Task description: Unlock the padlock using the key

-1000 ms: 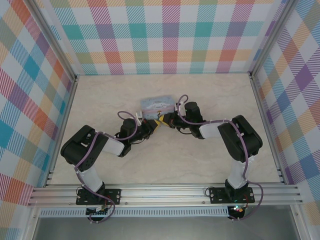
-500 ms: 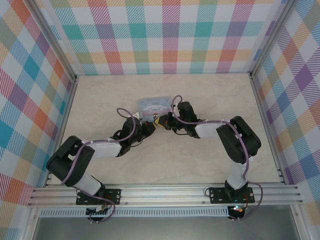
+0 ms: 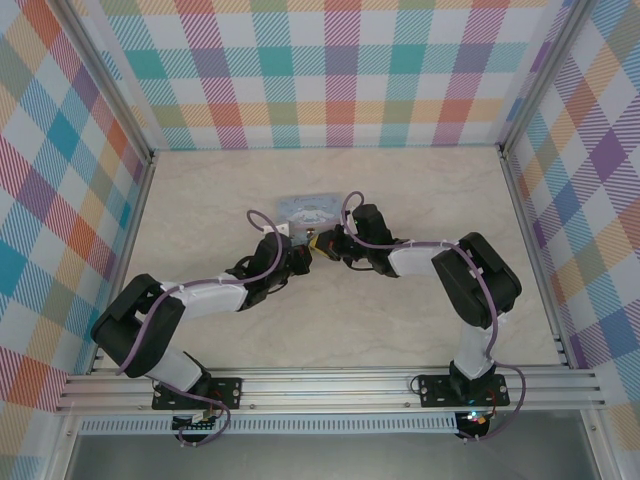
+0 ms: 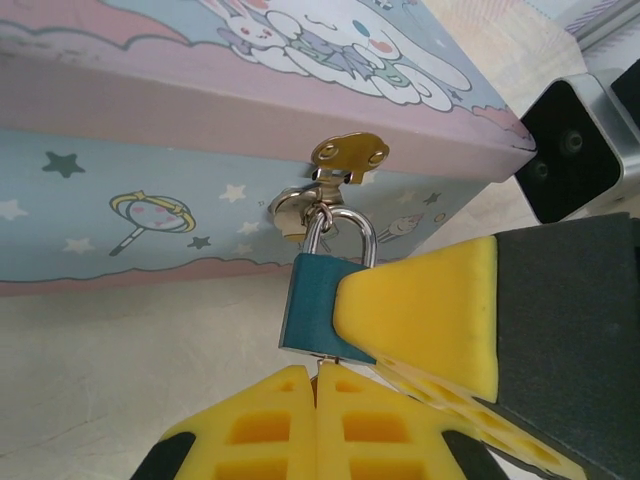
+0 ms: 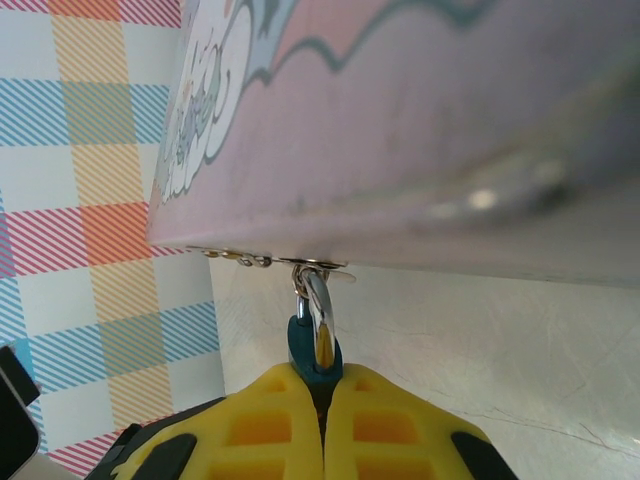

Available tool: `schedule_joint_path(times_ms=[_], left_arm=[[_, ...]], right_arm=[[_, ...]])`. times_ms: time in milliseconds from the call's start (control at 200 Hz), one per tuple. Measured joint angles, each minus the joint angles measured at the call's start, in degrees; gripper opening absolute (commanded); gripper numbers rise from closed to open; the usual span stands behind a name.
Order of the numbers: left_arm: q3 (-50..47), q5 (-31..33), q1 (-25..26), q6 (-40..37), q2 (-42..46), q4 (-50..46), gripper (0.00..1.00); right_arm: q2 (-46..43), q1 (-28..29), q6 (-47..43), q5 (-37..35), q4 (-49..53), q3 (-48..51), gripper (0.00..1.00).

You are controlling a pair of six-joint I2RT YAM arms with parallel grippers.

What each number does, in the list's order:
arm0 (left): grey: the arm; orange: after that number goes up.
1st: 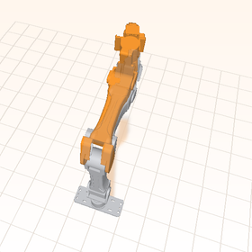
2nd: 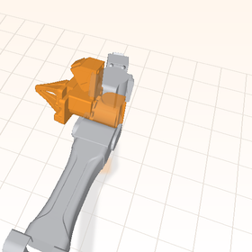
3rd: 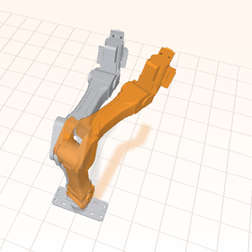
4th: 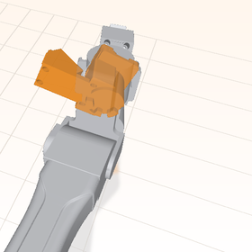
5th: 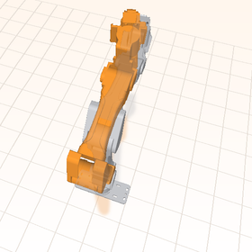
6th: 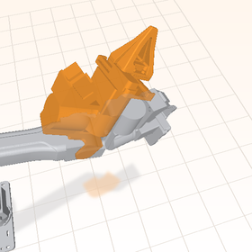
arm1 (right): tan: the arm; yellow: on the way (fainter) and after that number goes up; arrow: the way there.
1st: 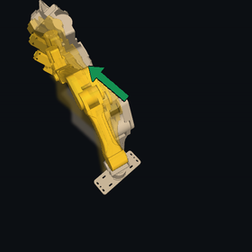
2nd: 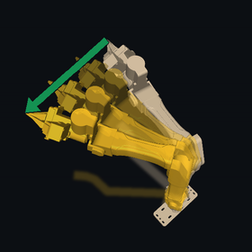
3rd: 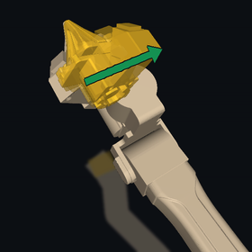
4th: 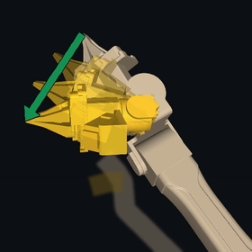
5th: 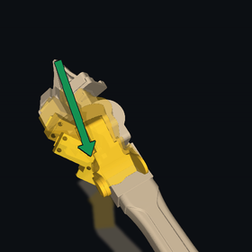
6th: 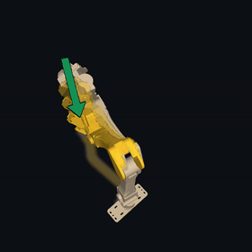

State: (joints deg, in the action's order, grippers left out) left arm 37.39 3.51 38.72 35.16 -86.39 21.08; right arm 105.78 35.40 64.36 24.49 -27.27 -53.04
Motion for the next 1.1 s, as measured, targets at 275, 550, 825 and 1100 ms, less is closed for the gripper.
schedule_joint_path(times_ms=[275,550,825,1100], left_arm=[[2.14,4.79,2.16,-6.32,0.0,-4.09,0.0],[2.27,6.71,3.04,-7.61,0.0,-4.44,0.0],[0.22,-4.46,-3.02,5.77,0.0,1.55,0.14],[-3.1,-12.09,-6.29,17.66,0.0,9.55,0.34]], right_arm=[[0.0,0.02,1.27,-0.42,-0.02,-0.02,0.05],[0.0,0.17,1.46,-0.66,-0.02,-0.02,0.05],[0.02,0.22,1.73,-1.99,-1.92,-0.02,0.05],[0.04,0.33,2.38,-1.99,-3.56,-0.02,0.05]])
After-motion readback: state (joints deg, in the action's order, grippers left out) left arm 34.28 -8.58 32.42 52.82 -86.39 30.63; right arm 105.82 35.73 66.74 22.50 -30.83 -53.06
